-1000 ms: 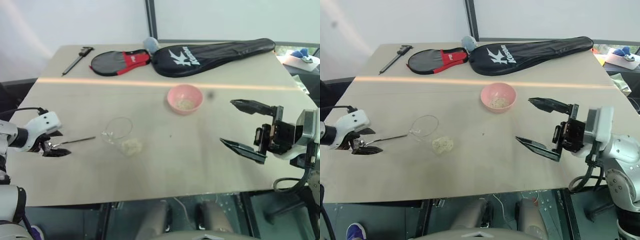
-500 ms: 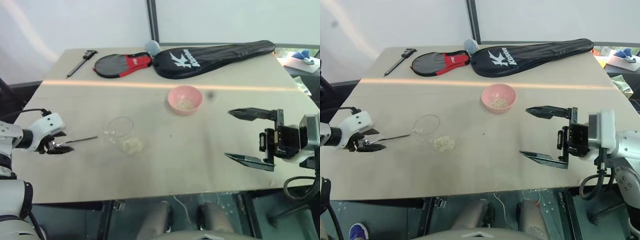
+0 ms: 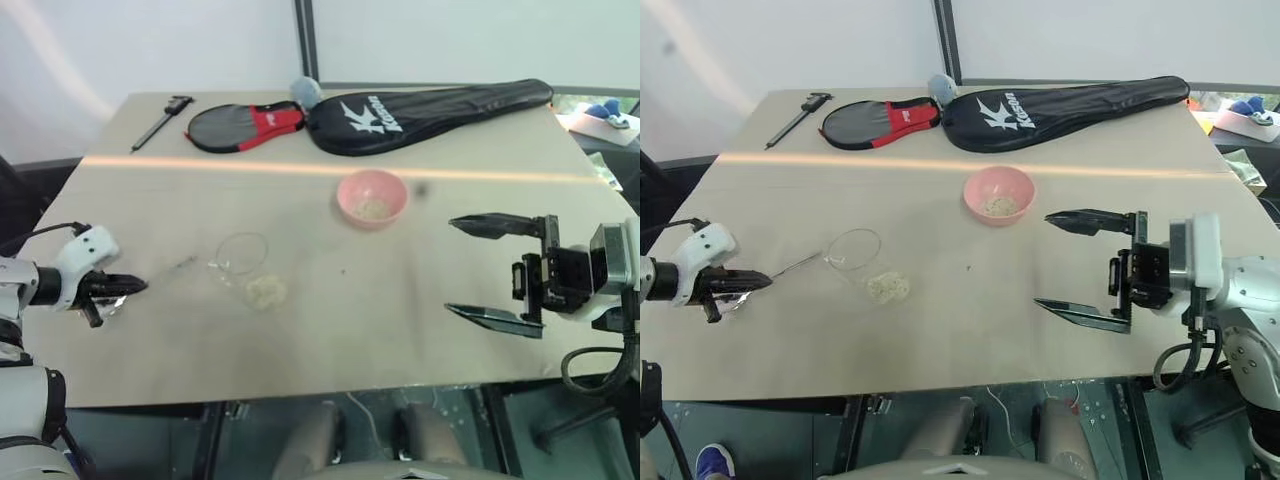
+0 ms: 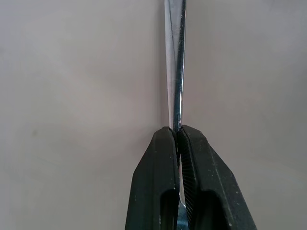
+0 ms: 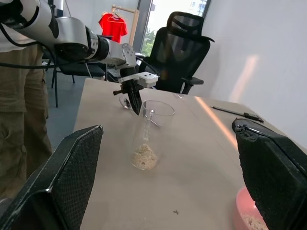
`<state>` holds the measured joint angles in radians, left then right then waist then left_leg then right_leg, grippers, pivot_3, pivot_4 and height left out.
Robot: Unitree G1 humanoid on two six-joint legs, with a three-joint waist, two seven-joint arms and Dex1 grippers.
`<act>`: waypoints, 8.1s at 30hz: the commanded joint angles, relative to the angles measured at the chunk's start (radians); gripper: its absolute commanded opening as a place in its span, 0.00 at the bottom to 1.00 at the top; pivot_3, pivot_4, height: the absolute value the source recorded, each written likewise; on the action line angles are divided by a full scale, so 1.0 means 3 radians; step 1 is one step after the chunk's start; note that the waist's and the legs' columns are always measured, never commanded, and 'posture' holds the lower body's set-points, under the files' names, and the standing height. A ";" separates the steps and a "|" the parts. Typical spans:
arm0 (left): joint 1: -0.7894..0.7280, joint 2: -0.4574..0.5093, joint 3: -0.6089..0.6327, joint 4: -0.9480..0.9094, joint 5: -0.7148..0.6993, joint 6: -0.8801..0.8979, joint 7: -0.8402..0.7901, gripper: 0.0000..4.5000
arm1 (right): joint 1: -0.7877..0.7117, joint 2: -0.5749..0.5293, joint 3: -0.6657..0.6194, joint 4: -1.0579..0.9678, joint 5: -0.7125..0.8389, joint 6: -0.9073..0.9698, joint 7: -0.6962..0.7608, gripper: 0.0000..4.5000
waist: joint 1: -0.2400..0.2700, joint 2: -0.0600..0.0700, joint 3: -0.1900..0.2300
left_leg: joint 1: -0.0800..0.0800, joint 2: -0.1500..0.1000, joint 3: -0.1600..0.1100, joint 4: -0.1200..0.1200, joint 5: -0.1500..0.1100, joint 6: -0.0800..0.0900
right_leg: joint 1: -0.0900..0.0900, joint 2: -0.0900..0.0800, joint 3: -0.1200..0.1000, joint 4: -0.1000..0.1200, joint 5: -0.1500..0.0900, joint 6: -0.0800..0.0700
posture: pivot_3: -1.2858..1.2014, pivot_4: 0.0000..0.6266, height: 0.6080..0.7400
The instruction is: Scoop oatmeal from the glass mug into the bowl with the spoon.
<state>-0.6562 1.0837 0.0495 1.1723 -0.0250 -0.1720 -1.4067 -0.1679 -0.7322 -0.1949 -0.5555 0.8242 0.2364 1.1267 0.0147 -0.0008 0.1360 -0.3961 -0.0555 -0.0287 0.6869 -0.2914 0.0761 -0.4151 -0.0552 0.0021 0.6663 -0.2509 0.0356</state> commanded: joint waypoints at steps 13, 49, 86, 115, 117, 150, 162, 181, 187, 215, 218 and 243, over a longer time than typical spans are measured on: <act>-0.0113 -0.0821 0.0827 -0.2223 -0.0912 0.0933 0.1287 0.01 | -0.1352 0.0465 0.0563 0.0289 -0.1059 0.0888 -0.1886 1.00 | -0.0008 -0.0019 0.0012 | -0.0008 -0.0002 -0.0002 0.0001 0.0009 -0.0015 | -0.0007 0.0000 0.0000 -0.0003 0.0000 0.0000 | 0.52 0.24 1.00; -0.0581 -0.1686 0.0070 -0.3409 -0.0752 0.0621 0.1568 0.00 | -0.3287 0.2107 0.0409 0.1916 -0.0572 0.2107 -0.2732 0.01 | -0.0266 -0.0020 0.0013 | -0.0061 -0.0017 -0.0002 0.0009 0.0026 -0.0039 | -0.0084 -0.0003 -0.0012 0.0042 0.0000 0.0000 | 0.52 0.24 1.00; 0.3415 -0.1029 0.2705 -0.5019 -0.2123 0.2571 0.1452 0.94 | -0.2784 0.1788 -0.0581 0.1665 0.0257 0.2449 -0.3303 0.00 | -0.0167 -0.0012 0.0017 | -0.0056 -0.0011 0.0006 -0.0007 0.0026 -0.0041 | -0.0089 -0.0001 0.0012 0.0039 0.0000 -0.0003 | 0.52 0.24 1.00; 0.2726 -0.2074 0.1473 -0.4721 -0.1575 0.1281 0.2449 0.00 | -0.2708 0.1613 -0.0493 0.1556 0.0324 0.2373 -0.3209 0.00 | -0.0176 -0.0011 0.0014 | -0.0056 -0.0010 0.0009 -0.0008 0.0026 -0.0040 | -0.0090 0.0000 0.0015 0.0040 0.0000 -0.0002 | 0.52 0.24 1.00; 0.2686 -0.2106 0.1436 -0.4764 -0.1591 0.1319 0.2528 0.00 | -0.2702 0.1613 -0.0485 0.1552 0.0324 0.2376 -0.3208 0.00 | -0.0174 -0.0012 0.0014 | -0.0056 -0.0010 0.0009 -0.0008 0.0026 -0.0040 | -0.0090 0.0000 0.0014 0.0040 0.0000 -0.0002 | 0.52 0.24 1.00; 0.0305 -0.2183 0.0562 -0.3563 -0.0261 0.0711 0.3836 0.00 | -0.3120 0.2098 0.0757 0.1343 -0.0664 0.1664 -0.2818 0.00 | -0.0191 -0.0013 0.0014 | -0.0062 -0.0017 0.0005 -0.0003 0.0027 -0.0041 | -0.0096 0.0001 0.0010 0.0042 0.0001 -0.0001 | 0.52 0.24 1.00; 0.0303 -0.2151 0.0544 -0.3436 -0.0220 0.0827 0.3888 0.00 | -0.3274 0.2156 0.0516 0.1505 -0.0723 0.1595 -0.2850 0.00 | -0.0193 -0.0014 0.0014 | -0.0061 -0.0017 0.0005 -0.0002 0.0027 -0.0041 | -0.0096 0.0001 0.0008 0.0043 0.0001 -0.0001 | 0.52 0.24 1.00; 0.0076 -0.2285 0.0322 -0.3493 -0.0044 0.0513 0.4013 0.00 | -0.2893 0.2267 0.1206 0.2033 -0.1558 0.1019 -0.2515 0.00 | -0.0198 -0.0014 0.0013 | -0.0062 -0.0018 0.0004 0.0000 0.0027 -0.0042 | -0.0097 0.0002 0.0008 0.0044 0.0001 -0.0001 | 0.52 0.24 1.00; 0.0053 -0.2347 0.0271 -0.3487 0.0034 0.0407 0.4055 0.00 | -0.2865 0.2480 0.1186 0.2244 -0.1574 0.1057 -0.2474 0.00 | -0.0197 -0.0014 0.0013 | -0.0062 -0.0018 0.0004 0.0000 0.0027 -0.0042 | -0.0096 0.0002 0.0006 0.0044 0.0001 -0.0001 | 0.52 0.24 1.00; -0.0236 -0.2319 0.0187 -0.2444 0.0266 0.0034 0.4142 0.00 | -0.3489 0.2617 -0.0906 0.2962 0.0003 0.2361 -0.3568 0.00 | -0.0197 -0.0014 0.0013 | -0.0062 -0.0019 0.0003 0.0000 0.0028 -0.0042 | -0.0096 0.0001 0.0005 0.0045 0.0001 -0.0001 | 0.52 0.24 1.00; -0.0293 -0.2317 0.0159 -0.2333 0.0318 -0.0048 0.4163 0.00 | -0.3543 0.2547 -0.0979 0.3083 0.0054 0.2358 -0.3660 0.00 | -0.0198 -0.0014 0.0013 | -0.0062 -0.0019 0.0005 -0.0001 0.0028 -0.0042 | -0.0096 0.0001 0.0006 0.0045 0.0001 -0.0001 | 0.52 0.24 1.00; -0.0518 -0.2447 0.0080 -0.2317 0.0289 -0.0254 0.4170 0.00 | -0.2957 0.2483 0.1021 0.2566 -0.1457 0.1240 -0.2874 0.00 | -0.0282 -0.0014 0.0013 | -0.0065 -0.0019 0.0008 0.0000 0.0028 -0.0042 | -0.0104 0.0001 0.0013 0.0049 0.0001 -0.0001 | 0.52 0.24 1.00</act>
<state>-0.7648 0.3449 0.0665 0.5521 0.0751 -0.2259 -0.1664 -1.0578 0.0020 0.0781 0.2446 0.4108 0.6404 0.2347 -0.0698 -0.0050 0.1400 -0.4156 -0.0611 -0.0261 0.6869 -0.2830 0.0634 -0.4463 -0.0549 0.0059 0.6811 -0.2506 0.0353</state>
